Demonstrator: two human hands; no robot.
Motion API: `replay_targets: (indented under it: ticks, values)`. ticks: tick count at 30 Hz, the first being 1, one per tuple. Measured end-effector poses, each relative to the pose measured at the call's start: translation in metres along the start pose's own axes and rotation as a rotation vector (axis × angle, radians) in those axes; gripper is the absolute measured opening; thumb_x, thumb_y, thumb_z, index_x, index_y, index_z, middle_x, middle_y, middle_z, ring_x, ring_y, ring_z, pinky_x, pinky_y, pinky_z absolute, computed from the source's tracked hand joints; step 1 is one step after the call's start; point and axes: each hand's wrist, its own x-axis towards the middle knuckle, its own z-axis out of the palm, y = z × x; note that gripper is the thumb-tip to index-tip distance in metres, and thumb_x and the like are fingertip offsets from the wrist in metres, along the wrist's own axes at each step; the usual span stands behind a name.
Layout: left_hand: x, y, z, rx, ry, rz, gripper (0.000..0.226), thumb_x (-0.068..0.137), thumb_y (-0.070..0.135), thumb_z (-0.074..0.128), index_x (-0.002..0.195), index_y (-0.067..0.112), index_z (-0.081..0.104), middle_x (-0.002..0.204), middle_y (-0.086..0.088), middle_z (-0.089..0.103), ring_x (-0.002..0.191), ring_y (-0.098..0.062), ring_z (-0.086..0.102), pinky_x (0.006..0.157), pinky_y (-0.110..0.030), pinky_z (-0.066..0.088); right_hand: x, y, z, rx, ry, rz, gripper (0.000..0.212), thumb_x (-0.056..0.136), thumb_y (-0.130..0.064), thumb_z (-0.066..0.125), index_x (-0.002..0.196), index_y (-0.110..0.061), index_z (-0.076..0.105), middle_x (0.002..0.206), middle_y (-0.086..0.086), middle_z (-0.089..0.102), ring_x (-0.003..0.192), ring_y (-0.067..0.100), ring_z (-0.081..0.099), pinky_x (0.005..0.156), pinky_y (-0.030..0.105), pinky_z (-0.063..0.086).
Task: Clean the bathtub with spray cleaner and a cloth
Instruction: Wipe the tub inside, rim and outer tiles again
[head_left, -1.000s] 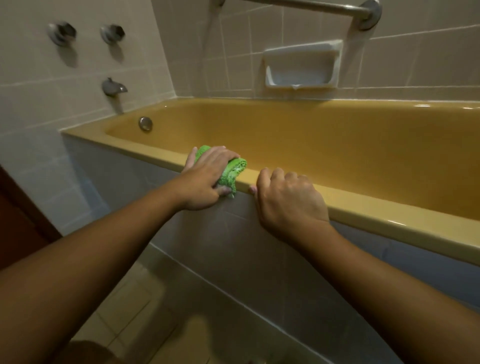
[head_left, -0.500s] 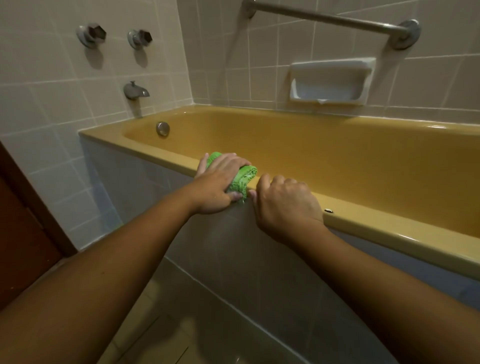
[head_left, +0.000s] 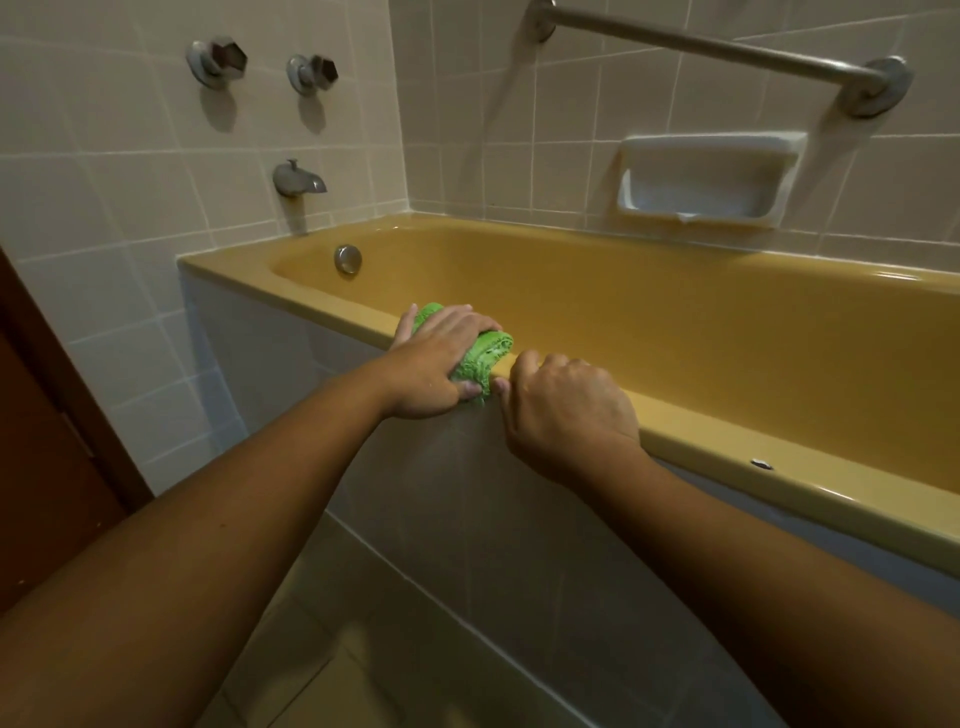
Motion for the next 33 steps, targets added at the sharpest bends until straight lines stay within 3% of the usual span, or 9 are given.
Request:
replay_targets:
  ticks: [7, 14, 24, 33]
  values:
    - [0.002, -0.041, 0.0, -0.018, 0.033, -0.011, 0.069, 0.093, 0.037, 0.069, 0.152, 0.037, 0.033, 0.164, 0.007, 0.029, 0.157, -0.01, 0.006, 0.125, -0.057, -0.009, 0.032, -0.028, 0.013, 0.007, 0.025, -0.025, 0.054, 0.108, -0.048, 0.022, 0.119, -0.007, 0.055, 0.105, 0.021, 0.068, 0.084, 0.038, 0.066, 0.071, 0.044, 0.051]
    - [0.005, -0.089, -0.003, -0.022, 0.04, -0.025, 0.07, 0.094, 0.035, 0.069, 0.153, 0.036, 0.032, 0.166, 0.005, 0.026, 0.158, -0.011, 0.005, 0.125, -0.057, -0.01, 0.062, -0.056, 0.026, -0.002, 0.054, -0.04, 0.054, 0.108, -0.049, 0.021, 0.118, -0.009, 0.055, 0.102, 0.017, 0.068, 0.08, 0.036, 0.065, 0.059, 0.039, 0.038]
    - [0.01, -0.162, -0.013, -0.021, 0.037, -0.03, 0.07, 0.094, 0.034, 0.069, 0.153, 0.037, 0.032, 0.167, 0.003, 0.024, 0.158, -0.013, 0.004, 0.125, -0.056, -0.01, 0.111, -0.103, 0.042, 0.03, 0.063, -0.031, 0.049, 0.108, -0.049, 0.022, 0.112, -0.013, 0.055, 0.099, 0.016, 0.068, 0.078, 0.035, 0.064, 0.058, 0.038, 0.036]
    - [0.014, -0.207, -0.015, -0.029, 0.06, -0.008, 0.071, 0.093, 0.033, 0.07, 0.153, 0.036, 0.033, 0.167, 0.002, 0.026, 0.158, -0.013, 0.005, 0.125, -0.055, -0.01, 0.142, -0.135, 0.046, 0.023, 0.069, -0.039, 0.048, 0.108, -0.05, 0.023, 0.111, -0.015, 0.056, 0.099, 0.013, 0.068, 0.069, 0.031, 0.053, 0.051, 0.036, 0.017]
